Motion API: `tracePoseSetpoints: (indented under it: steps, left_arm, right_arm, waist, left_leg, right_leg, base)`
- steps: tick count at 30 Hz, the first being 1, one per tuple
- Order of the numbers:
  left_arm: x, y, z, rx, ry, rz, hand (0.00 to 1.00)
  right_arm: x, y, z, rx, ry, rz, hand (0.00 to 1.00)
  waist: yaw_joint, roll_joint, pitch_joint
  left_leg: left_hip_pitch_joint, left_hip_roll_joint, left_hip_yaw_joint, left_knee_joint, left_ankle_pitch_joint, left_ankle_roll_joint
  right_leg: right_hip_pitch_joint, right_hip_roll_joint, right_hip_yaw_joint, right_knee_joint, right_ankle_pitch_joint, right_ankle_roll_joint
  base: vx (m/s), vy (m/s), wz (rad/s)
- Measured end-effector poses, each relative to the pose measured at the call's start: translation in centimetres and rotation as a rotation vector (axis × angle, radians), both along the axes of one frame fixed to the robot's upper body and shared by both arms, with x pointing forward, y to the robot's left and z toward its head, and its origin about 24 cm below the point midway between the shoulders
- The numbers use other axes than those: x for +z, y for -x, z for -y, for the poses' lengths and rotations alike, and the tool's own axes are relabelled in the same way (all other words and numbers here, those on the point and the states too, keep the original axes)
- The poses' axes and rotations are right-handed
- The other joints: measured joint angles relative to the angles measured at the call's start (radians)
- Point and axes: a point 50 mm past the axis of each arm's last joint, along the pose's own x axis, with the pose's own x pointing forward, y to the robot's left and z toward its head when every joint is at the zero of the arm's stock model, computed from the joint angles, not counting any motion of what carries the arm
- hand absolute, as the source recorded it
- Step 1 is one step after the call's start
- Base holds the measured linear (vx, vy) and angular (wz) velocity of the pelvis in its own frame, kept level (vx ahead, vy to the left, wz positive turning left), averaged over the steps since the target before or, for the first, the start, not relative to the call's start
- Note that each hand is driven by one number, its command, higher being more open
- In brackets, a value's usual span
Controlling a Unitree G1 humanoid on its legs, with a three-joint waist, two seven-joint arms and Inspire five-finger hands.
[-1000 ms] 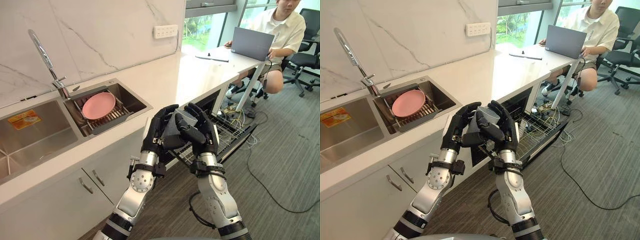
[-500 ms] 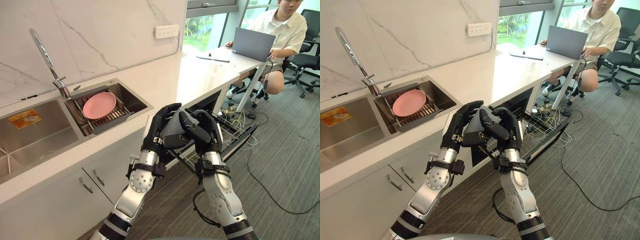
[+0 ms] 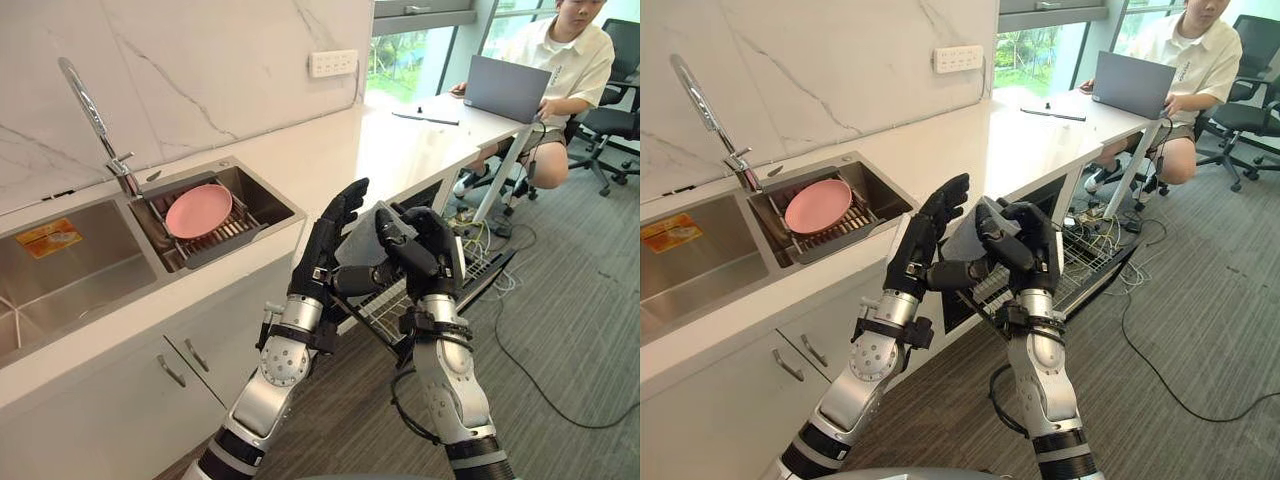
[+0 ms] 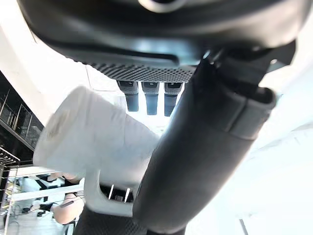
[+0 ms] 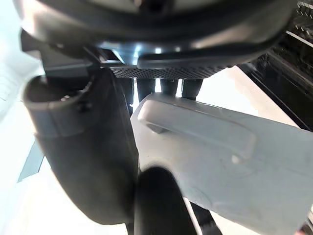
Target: Walk over to the sink, pick up the cup, carry it to the dishwasher, place the cup inside the dishwasher, then close the dishwasher door
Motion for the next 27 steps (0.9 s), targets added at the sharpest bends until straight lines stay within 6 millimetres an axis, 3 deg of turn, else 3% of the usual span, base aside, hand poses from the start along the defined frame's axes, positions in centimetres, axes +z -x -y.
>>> tracePoseSetpoints:
  steps: [5,13,17,22,27]
  left_arm:
    - [-0.1,-0.1,-1.3,0.028,0.047,-0.008,0.9]
    - [-3.3,1.6,-3.3,0.062,0.109,-0.167,0.9]
    - [-6.5,3.2,-4.8,0.103,0.136,-0.314,0.9]
    - [-12.9,6.3,-7.0,0.185,0.111,-0.605,0.9]
    - [-16.8,9.0,-8.0,0.197,0.063,-0.805,0.9]
  right_arm:
    - [0.1,0.1,2.6,-0.133,0.029,-0.004,0.3]
    - [0.7,0.6,5.1,-0.258,0.109,0.014,0.3]
    - [0.2,1.7,6.4,-0.311,0.17,-0.013,0.3]
    - [-1.0,3.2,8.7,-0.401,0.226,-0.084,0.3]
    - [-2.0,3.6,9.9,-0.429,0.279,-0.144,0.3]
  waist:
    - [-0.001,0.0,0.0]
    - [-0.001,0.0,0.0]
    - [0.0,-0.001,0.001]
    - [-0.001,-0.004,0.005]
    - [-0.002,-0.012,0.023]
  left_leg:
    - [0.003,0.0,0.001,-0.002,0.0,0.0]
    - [0.004,0.001,0.001,-0.01,0.0,0.0]
    - [0.004,0.002,-0.002,-0.017,0.0,0.0]
    - [0.004,0.001,-0.01,-0.025,0.0,-0.001]
    - [0.003,-0.003,-0.026,-0.037,0.004,-0.003]
  right_leg:
    - [0.003,0.0,0.0,-0.001,0.0,0.0]
    - [0.004,0.0,0.0,-0.01,0.001,0.0]
    - [0.006,-0.002,-0.002,-0.012,0.002,0.002]
    - [0.008,-0.007,-0.013,-0.014,-0.004,0.005]
    - [0.008,-0.017,-0.038,-0.012,-0.015,0.006]
  base:
    - [0.0,0.0,0.0]
    - [0.0,0.0,0.0]
    - [0.0,0.0,0.01]
    - [0.0,-0.002,0.05]
    - [0.0,-0.002,0.11]
